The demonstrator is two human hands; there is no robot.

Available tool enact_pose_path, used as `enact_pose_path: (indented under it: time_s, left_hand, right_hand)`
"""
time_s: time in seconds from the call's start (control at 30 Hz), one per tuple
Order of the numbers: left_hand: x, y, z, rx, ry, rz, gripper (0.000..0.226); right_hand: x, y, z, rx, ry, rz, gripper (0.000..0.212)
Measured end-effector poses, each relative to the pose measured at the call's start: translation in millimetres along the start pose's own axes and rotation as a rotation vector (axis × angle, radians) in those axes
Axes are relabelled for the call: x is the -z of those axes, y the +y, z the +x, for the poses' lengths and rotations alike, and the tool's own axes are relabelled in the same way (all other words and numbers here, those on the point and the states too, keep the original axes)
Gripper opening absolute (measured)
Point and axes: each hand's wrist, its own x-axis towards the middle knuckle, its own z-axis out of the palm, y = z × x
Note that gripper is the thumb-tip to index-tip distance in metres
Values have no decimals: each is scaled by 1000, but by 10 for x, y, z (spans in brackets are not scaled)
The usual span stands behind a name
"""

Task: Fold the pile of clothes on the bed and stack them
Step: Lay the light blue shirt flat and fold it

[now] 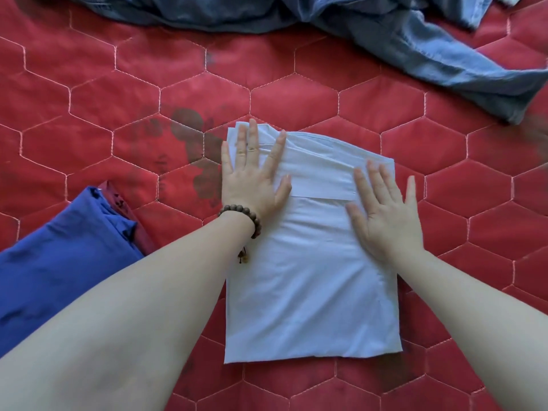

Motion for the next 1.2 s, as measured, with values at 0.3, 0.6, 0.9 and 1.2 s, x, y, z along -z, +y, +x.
enact_pose_path:
  time_s: [0.3, 0.6, 0.9, 1.2]
  left_hand:
    - [92, 125, -665, -155, 99, -101, 71]
    - [-178, -431, -1470, -399, -121, 89, 60]
    - [83, -758, -1460, -400, 58, 174, 69]
    - [194, -619, -1396, -707, -232, -65, 75]
  right_hand:
    - [62, -355, -375, 124, 245, 72, 62]
    - [-263, -32, -982, 152, 17, 38, 62]
    - [104, 823, -1191, 192, 22, -31, 63]
    - [104, 416, -1099, 656, -45, 203, 67]
